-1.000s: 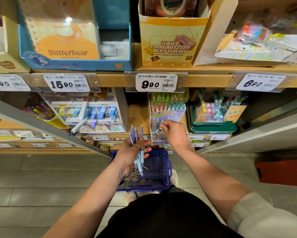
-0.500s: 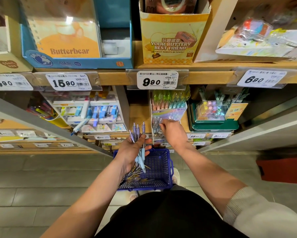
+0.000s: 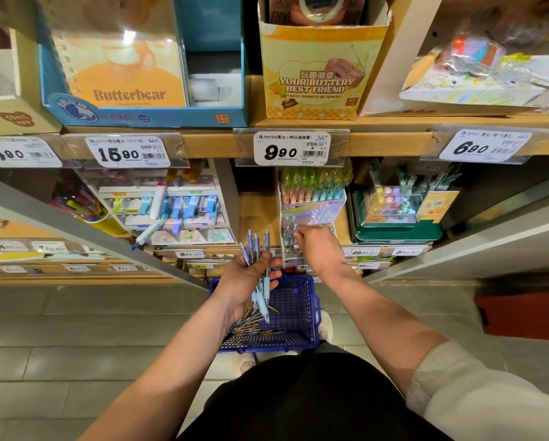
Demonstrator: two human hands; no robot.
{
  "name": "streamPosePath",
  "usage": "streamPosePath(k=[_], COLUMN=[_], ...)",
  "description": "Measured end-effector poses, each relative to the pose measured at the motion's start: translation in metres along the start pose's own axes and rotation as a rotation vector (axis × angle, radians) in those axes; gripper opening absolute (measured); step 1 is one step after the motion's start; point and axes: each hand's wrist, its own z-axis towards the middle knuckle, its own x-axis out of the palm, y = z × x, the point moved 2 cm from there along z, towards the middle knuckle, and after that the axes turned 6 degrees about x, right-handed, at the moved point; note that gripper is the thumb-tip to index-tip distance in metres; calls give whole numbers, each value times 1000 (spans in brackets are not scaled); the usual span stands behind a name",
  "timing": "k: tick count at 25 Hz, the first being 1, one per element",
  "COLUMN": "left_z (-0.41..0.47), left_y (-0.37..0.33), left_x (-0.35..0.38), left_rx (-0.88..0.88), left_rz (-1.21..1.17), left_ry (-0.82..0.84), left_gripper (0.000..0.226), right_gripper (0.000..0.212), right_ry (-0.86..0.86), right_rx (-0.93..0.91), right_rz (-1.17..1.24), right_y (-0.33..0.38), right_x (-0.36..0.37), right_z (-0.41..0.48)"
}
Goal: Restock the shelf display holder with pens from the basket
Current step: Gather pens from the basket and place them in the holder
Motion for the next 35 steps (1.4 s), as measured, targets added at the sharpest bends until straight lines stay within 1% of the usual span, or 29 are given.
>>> streamPosePath(k=[2,4,5,6,7,9,10,11,13,14,16,17,18,19,22,25,27,29,30,31,33,35], left_z=[1,3,5,6,7,9,9,8,8,8,7,7,7,6,6,7,9,11,12,12,11,11], left_y=[0,1,1,2,2,3,4,5,6,6,6,6,5,5,4,0,-3,-4,-4,-4,-4,-4], left_x=[1,1,2,2,4,6,8,10,13,14,16,16,16,15,12,12,9,4,2,0,-1,-1], left_rx=[-5,0,3,4,4,12,20,27,38,41,43,41,37,32,17,12,17,8,2,-3,-8,-14], left_rz=[6,15,17,16,15,34,49,60,74,80,75,63,50,39,41,63,43,2,-9,-6,4,-8], left_ry=[9,4,-5,-16,-25,-18,-2,12,28,36,52,58,62,60,41,45,17,-39,-61,-75,-83,-82], left_gripper=[25,23,22,21,21,21,21,21,22,22,21,20,19,18,17,19,18,20,22,23,24,24], right_gripper=[27,22,22,24,27,31,30,28,30,35,54,60,61,57,41,19,15,15,12,8,8,5], right_ry=[58,111,101,96,120,279,340,358,349,348,385,402,408,402,393,316,215,96,32,-35,-158,-231], right_rx=[53,113,135,138,153,222,228,214,208,224,284,304,309,311,333,295,299,323,322,304,237,173], right_rz=[21,-13,12,97,281,802,947,977,960,981,1063,1088,1108,1144,1251,1329,1327,1254,1201,1140,1010,887], right_y=[-2,-6,-6,-6,-3,8,13,17,22,22,21,21,20,20,20,10,0,-8,-11,-13,-14,-15], right_x=[0,-2,-4,-6,-9,-17,-20,-21,-22,-23,-22,-24,-25,-24,-25,-31,-38,-39,-38,-37,-33,-25], right_z=[0,-2,-6,-11,-19,-36,-41,-44,-46,-46,-45,-44,-43,-40,-39,-37,-34,-31,-30,-30,-31,-32])
